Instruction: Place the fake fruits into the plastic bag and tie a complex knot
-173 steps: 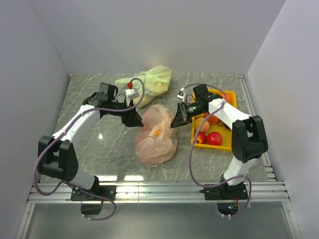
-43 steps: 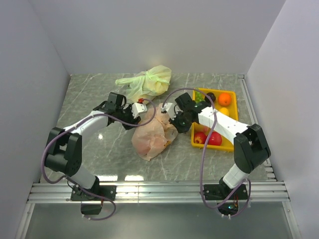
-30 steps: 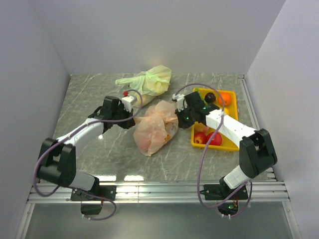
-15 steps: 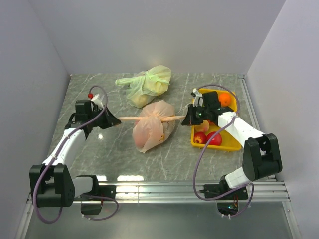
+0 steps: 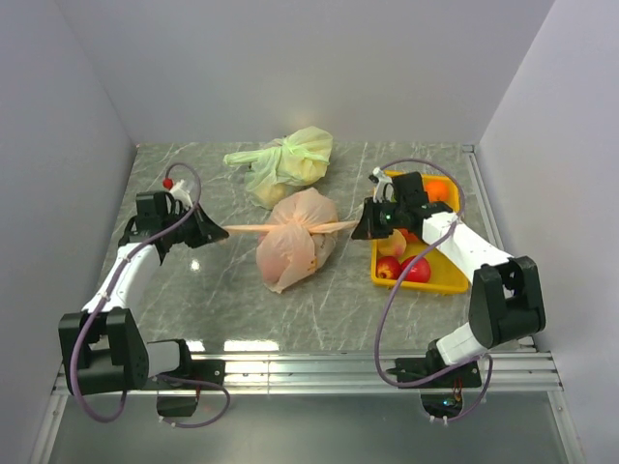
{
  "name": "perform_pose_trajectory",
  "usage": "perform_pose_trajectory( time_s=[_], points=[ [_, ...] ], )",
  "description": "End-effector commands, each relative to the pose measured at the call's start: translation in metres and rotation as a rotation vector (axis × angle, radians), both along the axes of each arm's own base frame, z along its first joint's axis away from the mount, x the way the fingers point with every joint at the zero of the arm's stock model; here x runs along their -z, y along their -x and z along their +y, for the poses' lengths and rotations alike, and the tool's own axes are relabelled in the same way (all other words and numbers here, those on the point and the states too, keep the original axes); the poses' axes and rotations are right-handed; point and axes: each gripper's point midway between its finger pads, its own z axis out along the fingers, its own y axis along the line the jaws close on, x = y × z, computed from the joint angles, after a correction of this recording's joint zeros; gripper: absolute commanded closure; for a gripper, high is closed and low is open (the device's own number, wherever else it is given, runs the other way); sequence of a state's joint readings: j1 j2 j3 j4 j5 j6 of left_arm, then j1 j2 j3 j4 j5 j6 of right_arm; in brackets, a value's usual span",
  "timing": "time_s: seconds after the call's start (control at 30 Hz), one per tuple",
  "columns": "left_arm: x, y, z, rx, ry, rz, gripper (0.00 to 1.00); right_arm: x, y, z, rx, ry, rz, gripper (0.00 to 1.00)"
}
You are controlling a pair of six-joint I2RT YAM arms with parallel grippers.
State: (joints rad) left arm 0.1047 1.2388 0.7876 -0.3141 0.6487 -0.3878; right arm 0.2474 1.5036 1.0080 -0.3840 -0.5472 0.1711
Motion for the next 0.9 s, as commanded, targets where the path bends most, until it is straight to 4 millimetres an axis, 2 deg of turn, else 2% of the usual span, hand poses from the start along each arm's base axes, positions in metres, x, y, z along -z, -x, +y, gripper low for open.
perform_pose_trajectory(
  time_s=[0.0,0.07,0.1,0.13,0.2,0.27,0.3,0.37,0.4,0.43,0.47,0.5,0.57,0.6,0.63,0.67,0.7,0.73,0.87],
  points=[
    [-0.025,-0.05,0.117,-0.361,-0.373,-0.165,1.0,-0.006,-0.046,-0.084,0.271,0.302,-0.104,1.0],
    [-0.017,-0.055,0.123,-0.339,-0.422,-0.162,1.0,0.011,-0.048,-0.08,0.242,0.308,-0.058,1.0],
    [-0.004,-0.059,0.123,-0.316,-0.434,-0.137,1.0,0.014,-0.051,-0.074,0.224,0.31,-0.055,1.0],
    [-0.001,-0.063,0.123,-0.298,-0.445,-0.142,1.0,0.024,-0.051,-0.069,0.204,0.313,-0.039,1.0],
    [0.013,-0.069,0.114,-0.222,-0.436,-0.139,1.0,0.029,-0.055,-0.059,0.18,0.309,-0.056,1.0],
    [0.013,-0.079,0.106,-0.177,-0.432,-0.173,1.0,0.036,-0.056,-0.045,0.151,0.301,-0.047,1.0],
    [0.019,-0.082,0.103,-0.157,-0.418,-0.169,1.0,0.033,-0.059,-0.036,0.134,0.283,-0.054,1.0],
    [0.014,-0.089,0.096,-0.128,-0.407,-0.186,0.99,0.037,-0.057,-0.022,0.084,0.256,-0.022,0.98],
    [0.012,-0.091,0.088,-0.093,-0.38,-0.189,0.85,0.033,-0.057,-0.019,0.07,0.246,-0.012,0.86],
    [0.003,-0.095,0.084,-0.079,-0.37,-0.208,0.77,0.029,-0.055,-0.012,0.044,0.224,-0.008,0.79],
    [-0.002,-0.093,0.078,-0.052,-0.359,-0.213,0.69,0.024,-0.054,-0.012,0.03,0.221,-0.017,0.55],
    [-0.018,-0.093,0.072,-0.024,-0.343,-0.256,0.53,0.013,-0.05,-0.009,0.012,0.201,-0.035,0.44],
    [-0.036,-0.088,0.065,0.008,-0.334,-0.301,0.38,-0.001,-0.046,-0.008,-0.015,0.188,-0.069,0.26],
    [-0.049,-0.082,0.063,0.011,-0.333,-0.323,0.21,-0.007,-0.041,-0.007,-0.029,0.178,-0.074,0.22],
    [-0.059,-0.079,0.06,0.021,-0.326,-0.341,0.17,-0.022,-0.037,-0.006,-0.039,0.162,-0.107,0.2],
    [-0.072,-0.074,0.057,0.031,-0.325,-0.366,0.09,-0.032,-0.032,-0.002,-0.072,0.133,-0.121,0.13],
    [-0.073,-0.066,0.054,0.039,-0.319,-0.341,0.01,-0.039,-0.026,-0.002,-0.084,0.124,-0.123,0.12],
    [-0.084,-0.066,0.056,0.025,-0.324,-0.349,0.01,-0.055,-0.022,-0.002,-0.09,0.105,-0.16,0.11],
    [-0.104,-0.047,0.055,0.048,-0.343,-0.319,0.01,-0.092,-0.004,-0.004,-0.138,0.062,-0.245,0.08]
  ],
)
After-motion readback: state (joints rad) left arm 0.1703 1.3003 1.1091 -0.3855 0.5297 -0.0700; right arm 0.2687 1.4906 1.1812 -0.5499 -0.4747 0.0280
